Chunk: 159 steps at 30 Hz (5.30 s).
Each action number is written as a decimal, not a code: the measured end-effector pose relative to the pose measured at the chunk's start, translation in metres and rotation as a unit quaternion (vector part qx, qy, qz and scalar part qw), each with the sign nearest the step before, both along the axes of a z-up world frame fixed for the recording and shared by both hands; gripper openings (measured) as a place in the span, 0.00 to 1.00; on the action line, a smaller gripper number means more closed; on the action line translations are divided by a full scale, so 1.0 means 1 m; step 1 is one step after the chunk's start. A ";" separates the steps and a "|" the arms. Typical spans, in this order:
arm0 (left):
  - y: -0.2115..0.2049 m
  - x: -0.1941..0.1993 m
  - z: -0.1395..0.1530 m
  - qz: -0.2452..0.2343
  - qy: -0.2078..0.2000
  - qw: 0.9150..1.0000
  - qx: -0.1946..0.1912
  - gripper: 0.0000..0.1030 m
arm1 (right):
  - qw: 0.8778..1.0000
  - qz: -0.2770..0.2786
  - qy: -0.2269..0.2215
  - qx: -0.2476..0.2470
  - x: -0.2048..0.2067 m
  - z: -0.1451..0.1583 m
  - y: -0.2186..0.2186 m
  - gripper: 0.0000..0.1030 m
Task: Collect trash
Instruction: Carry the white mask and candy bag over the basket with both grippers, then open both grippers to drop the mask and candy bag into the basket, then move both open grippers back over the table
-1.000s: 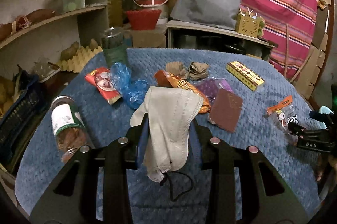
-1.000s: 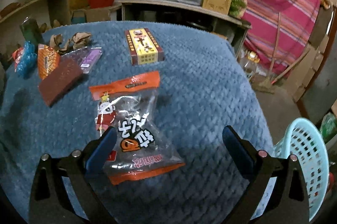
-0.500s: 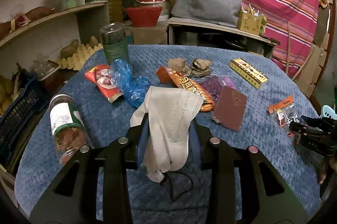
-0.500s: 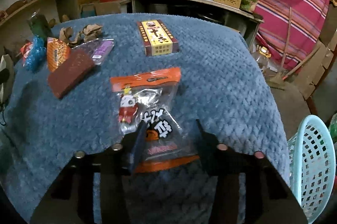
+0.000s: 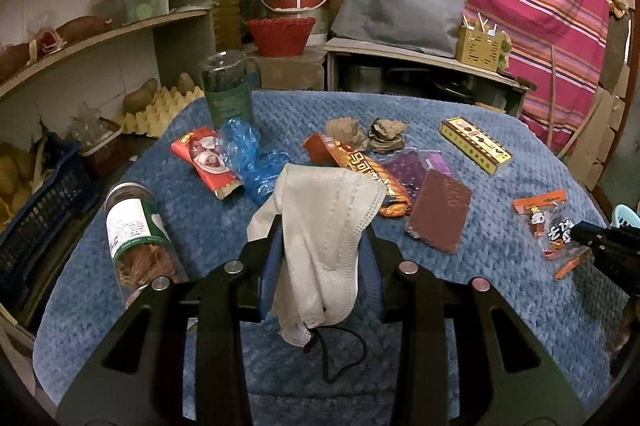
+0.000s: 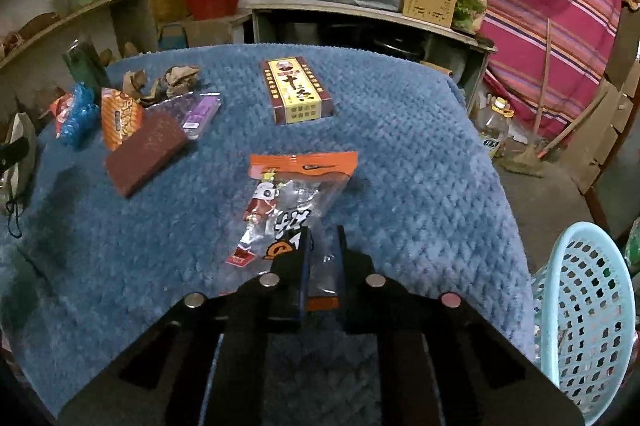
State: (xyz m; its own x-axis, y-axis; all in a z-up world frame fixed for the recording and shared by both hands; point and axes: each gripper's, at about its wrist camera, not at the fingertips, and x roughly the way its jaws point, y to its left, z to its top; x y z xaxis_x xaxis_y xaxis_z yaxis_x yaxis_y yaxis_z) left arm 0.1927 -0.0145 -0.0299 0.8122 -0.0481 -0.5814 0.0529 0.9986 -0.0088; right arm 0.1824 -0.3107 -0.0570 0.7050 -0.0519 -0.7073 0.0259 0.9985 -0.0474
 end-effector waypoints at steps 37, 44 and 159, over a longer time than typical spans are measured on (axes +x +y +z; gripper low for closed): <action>-0.140 -0.018 0.024 -0.102 -0.030 0.994 -0.016 0.34 | 0.987 -0.110 -0.101 0.059 -0.084 0.052 -0.147 0.06; -0.205 -0.033 0.022 -0.158 -0.033 0.987 -0.019 0.34 | 0.978 -0.162 -0.114 0.066 -0.121 0.055 -0.203 0.06; 0.016 0.076 -0.013 0.040 0.031 0.999 0.010 0.95 | 0.988 -0.135 -0.075 -0.027 0.029 0.021 -0.014 0.96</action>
State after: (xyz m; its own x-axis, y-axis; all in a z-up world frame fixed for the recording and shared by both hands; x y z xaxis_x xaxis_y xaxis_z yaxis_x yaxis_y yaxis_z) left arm 0.2685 0.0013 -0.0431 0.7760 0.0281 -0.6301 -0.0275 0.9996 0.0107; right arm 0.2117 -0.3247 -0.0360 0.7567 -0.2879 -0.5869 0.3019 0.9502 -0.0767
